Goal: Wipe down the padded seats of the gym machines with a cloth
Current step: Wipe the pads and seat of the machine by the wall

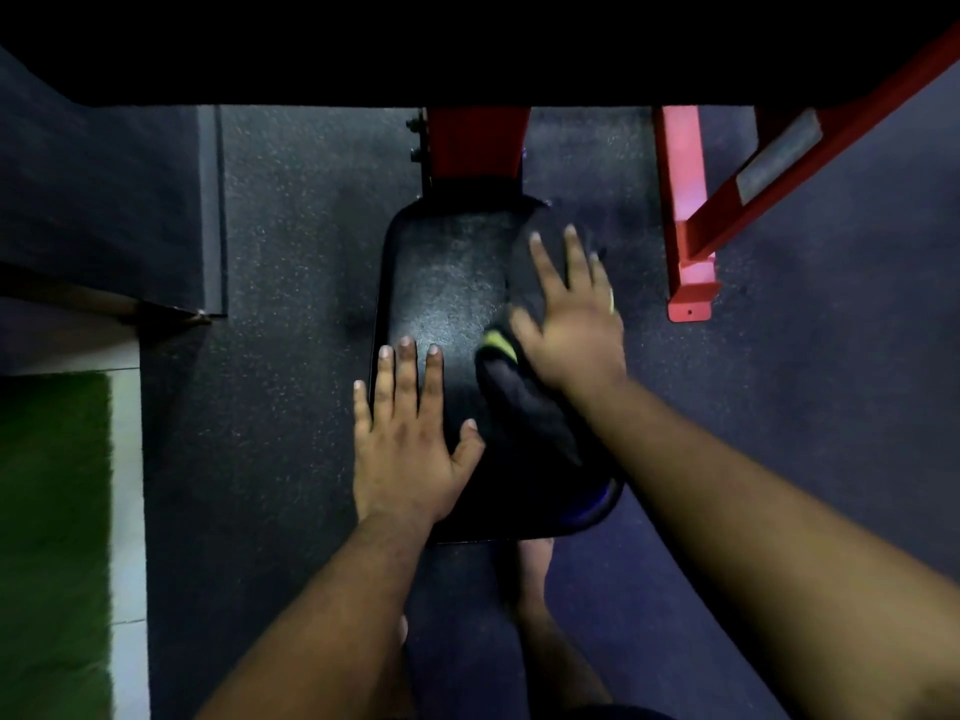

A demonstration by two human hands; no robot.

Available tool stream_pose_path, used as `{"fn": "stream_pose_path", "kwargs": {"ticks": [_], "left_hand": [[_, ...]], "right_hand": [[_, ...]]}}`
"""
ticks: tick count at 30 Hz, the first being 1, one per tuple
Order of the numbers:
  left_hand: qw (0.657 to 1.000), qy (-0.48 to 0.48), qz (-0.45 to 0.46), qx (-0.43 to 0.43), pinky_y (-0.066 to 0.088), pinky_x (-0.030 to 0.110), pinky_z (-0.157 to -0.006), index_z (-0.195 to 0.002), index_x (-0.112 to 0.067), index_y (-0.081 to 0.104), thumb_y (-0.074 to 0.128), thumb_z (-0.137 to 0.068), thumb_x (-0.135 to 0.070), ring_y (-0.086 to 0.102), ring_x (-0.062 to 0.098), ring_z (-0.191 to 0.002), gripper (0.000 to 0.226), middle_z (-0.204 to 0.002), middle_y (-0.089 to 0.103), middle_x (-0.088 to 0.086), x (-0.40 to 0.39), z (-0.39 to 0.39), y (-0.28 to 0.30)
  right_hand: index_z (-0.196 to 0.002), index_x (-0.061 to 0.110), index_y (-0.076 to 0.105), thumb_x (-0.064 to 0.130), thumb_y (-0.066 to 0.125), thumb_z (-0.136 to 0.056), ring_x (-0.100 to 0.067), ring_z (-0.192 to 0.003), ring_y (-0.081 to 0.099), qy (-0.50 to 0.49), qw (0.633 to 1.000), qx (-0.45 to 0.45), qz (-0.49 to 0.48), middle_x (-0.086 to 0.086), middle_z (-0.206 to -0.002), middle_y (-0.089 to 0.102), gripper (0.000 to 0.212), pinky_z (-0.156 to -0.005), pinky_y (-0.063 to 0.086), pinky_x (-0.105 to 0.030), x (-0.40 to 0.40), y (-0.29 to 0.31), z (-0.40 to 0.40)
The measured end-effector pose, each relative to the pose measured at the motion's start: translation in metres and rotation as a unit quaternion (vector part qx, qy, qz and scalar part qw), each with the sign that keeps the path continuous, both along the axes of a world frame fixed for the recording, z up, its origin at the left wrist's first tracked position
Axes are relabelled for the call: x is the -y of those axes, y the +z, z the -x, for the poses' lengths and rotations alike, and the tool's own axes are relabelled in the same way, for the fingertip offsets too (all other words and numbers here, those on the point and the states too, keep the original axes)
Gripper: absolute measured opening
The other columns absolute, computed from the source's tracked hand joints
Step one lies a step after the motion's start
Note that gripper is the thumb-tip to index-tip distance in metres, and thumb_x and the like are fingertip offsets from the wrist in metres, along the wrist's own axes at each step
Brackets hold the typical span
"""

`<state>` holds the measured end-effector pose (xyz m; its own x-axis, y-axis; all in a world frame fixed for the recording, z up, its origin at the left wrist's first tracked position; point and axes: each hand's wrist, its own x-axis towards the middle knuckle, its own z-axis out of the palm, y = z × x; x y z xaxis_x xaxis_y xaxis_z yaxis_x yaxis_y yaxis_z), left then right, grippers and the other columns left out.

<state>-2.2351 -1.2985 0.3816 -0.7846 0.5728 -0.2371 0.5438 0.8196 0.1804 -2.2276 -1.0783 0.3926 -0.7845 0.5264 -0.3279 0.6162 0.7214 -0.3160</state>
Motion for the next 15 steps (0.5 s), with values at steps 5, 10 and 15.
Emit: {"fn": "stream_pose_path", "kwargs": {"ticks": [5,10,15], "left_hand": [[1.000,-0.002,0.012,0.005,0.015,0.058,-0.126,-0.163,-0.013,0.017,0.033,-0.093,-0.054,-0.001,0.029,-0.159,0.083,-0.172,0.001,0.012,0.001,0.000,0.000],[1.000,0.003,0.008,0.016,0.016,0.057,-0.126,-0.158,-0.010,0.030,0.034,-0.093,-0.054,0.000,0.029,-0.159,0.079,-0.170,0.014,0.016,0.002,0.001,0.001],[1.000,-0.004,0.003,0.009,0.012,0.056,-0.127,-0.165,-0.017,0.009,0.033,-0.093,-0.055,-0.006,0.026,-0.159,0.084,-0.173,-0.003,0.008,0.003,0.002,0.000]], "right_hand": [[-0.158,0.040,0.028,0.066,0.040,-0.093,-0.035,-0.149,0.025,0.160,0.984,0.044,-0.061,0.003,-0.163,0.032,0.071,-0.116,0.012,-0.071,0.018,0.006,0.114],[-0.152,0.040,0.043,0.062,0.041,-0.093,-0.025,-0.148,0.029,0.425,0.904,0.017,-0.045,0.010,-0.161,0.038,0.064,-0.114,0.021,-0.056,0.043,0.011,0.144],[-0.159,0.045,0.024,0.060,0.042,-0.090,-0.030,-0.153,0.022,0.220,0.974,-0.033,-0.034,0.003,-0.168,0.023,0.073,-0.119,0.018,-0.053,-0.021,0.001,0.075]]}}
